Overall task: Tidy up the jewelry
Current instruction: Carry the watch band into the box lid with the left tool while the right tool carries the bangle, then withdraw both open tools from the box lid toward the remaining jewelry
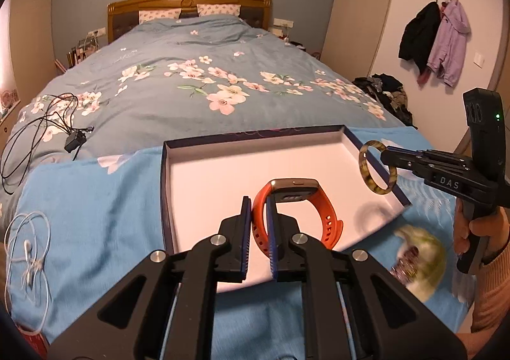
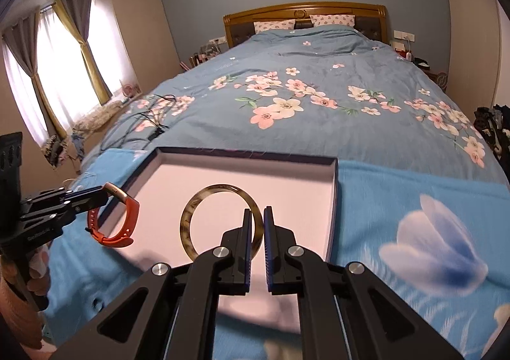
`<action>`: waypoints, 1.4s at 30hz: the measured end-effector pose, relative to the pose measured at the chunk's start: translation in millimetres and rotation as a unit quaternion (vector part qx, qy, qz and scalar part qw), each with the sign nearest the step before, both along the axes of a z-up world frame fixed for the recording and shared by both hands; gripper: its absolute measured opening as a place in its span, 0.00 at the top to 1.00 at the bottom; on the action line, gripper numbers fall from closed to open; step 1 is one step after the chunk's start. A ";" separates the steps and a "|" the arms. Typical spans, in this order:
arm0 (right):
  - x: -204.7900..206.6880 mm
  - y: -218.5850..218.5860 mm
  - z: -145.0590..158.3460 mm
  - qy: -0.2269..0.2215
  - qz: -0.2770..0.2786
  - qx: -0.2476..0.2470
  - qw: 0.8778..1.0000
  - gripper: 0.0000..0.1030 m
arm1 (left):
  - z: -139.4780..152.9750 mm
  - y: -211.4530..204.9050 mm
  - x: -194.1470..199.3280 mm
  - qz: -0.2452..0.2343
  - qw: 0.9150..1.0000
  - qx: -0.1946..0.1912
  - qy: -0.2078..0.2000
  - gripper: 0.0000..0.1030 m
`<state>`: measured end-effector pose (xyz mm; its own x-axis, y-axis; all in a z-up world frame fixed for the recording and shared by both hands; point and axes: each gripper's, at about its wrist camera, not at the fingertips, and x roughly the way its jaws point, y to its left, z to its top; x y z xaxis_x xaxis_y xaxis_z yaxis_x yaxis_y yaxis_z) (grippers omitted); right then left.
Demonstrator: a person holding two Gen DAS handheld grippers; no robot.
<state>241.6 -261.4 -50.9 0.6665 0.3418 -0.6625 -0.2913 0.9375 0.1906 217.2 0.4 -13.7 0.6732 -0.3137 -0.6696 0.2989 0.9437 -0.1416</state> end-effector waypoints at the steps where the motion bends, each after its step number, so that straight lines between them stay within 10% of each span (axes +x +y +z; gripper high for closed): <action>1: 8.5 2.3 -1.2 0.003 -0.001 -0.003 1.000 0.95 | -0.5 0.5 8.6 0.004 1.000 0.001 0.002 0.91; 29: 108.4 21.3 -43.5 0.105 -0.057 -0.033 0.992 0.90 | -62.9 -9.5 157.3 0.073 0.991 0.014 0.108 0.88; 35: 81.4 13.6 -20.6 0.061 -0.040 -0.003 0.997 0.75 | -56.8 -6.2 144.9 0.073 0.994 0.009 0.086 0.63; 42: -3.9 4.2 26.4 -0.048 0.011 -0.008 0.999 0.49 | -4.3 3.1 71.9 0.064 0.996 0.007 -0.056 0.29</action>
<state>237.7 -257.3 -24.5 0.7193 0.3473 -0.6017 -0.3288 0.9331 0.1455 289.1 3.5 -18.0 0.7772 -0.2121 -0.5924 0.1897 0.9767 -0.1007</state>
